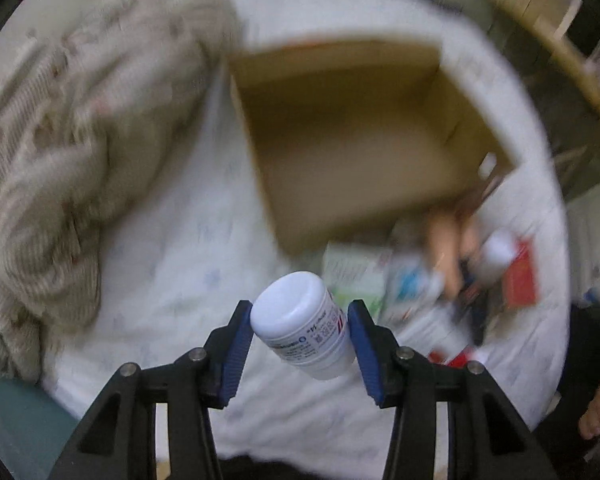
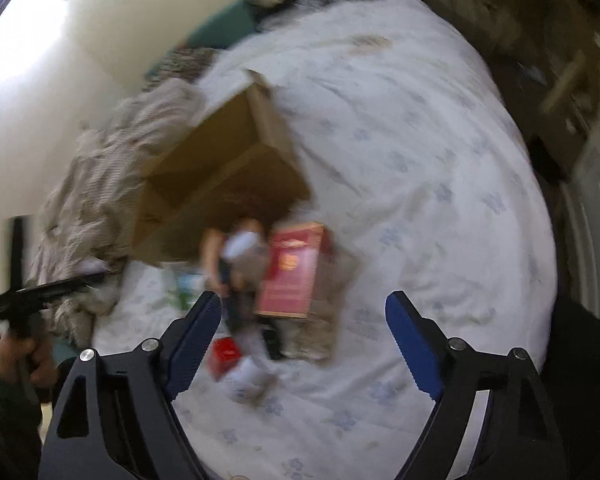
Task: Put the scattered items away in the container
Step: 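Grasp the white pill bottle with the left gripper while right grasps red cigarette pack, then carry both items into the box and open both grippers to release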
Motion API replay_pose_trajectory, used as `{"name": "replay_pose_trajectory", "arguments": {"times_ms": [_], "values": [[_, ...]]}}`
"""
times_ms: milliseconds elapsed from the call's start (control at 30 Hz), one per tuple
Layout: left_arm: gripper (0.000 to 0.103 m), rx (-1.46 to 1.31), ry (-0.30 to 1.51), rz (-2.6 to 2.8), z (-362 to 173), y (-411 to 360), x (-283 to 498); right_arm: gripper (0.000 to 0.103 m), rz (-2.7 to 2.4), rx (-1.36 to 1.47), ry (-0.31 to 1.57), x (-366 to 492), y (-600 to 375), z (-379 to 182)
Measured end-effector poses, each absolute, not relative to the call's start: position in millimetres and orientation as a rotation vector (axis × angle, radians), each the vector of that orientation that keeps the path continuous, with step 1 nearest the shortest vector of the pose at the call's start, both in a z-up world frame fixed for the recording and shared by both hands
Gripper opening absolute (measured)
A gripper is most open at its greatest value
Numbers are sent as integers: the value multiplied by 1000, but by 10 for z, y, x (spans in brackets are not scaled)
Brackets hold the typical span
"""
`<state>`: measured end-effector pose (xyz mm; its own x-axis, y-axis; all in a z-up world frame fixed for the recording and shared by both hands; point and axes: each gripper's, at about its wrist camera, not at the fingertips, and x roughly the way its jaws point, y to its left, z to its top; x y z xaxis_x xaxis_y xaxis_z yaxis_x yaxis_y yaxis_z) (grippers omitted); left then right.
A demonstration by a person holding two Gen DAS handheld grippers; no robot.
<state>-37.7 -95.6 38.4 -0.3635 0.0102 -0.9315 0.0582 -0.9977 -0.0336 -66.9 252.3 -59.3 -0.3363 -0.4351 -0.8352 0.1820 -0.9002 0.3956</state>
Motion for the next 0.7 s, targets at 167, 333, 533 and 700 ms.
{"name": "replay_pose_trajectory", "arguments": {"times_ms": [167,333,533,700], "values": [[48,1566,206,-2693,447,-908,-514,87,-2286,1575,-69,-628,2189,-723],[49,1497,236,-2765,263,-874,-520,87,-2281,1607,64,-654,1846,-857],[49,1480,323,-2799,72,-995,-513,87,-2278,1681,232,-805,1456,-1176],[49,1464,316,-2821,96,-1013,-475,78,-2327,1676,343,-888,1447,-1268]]}}
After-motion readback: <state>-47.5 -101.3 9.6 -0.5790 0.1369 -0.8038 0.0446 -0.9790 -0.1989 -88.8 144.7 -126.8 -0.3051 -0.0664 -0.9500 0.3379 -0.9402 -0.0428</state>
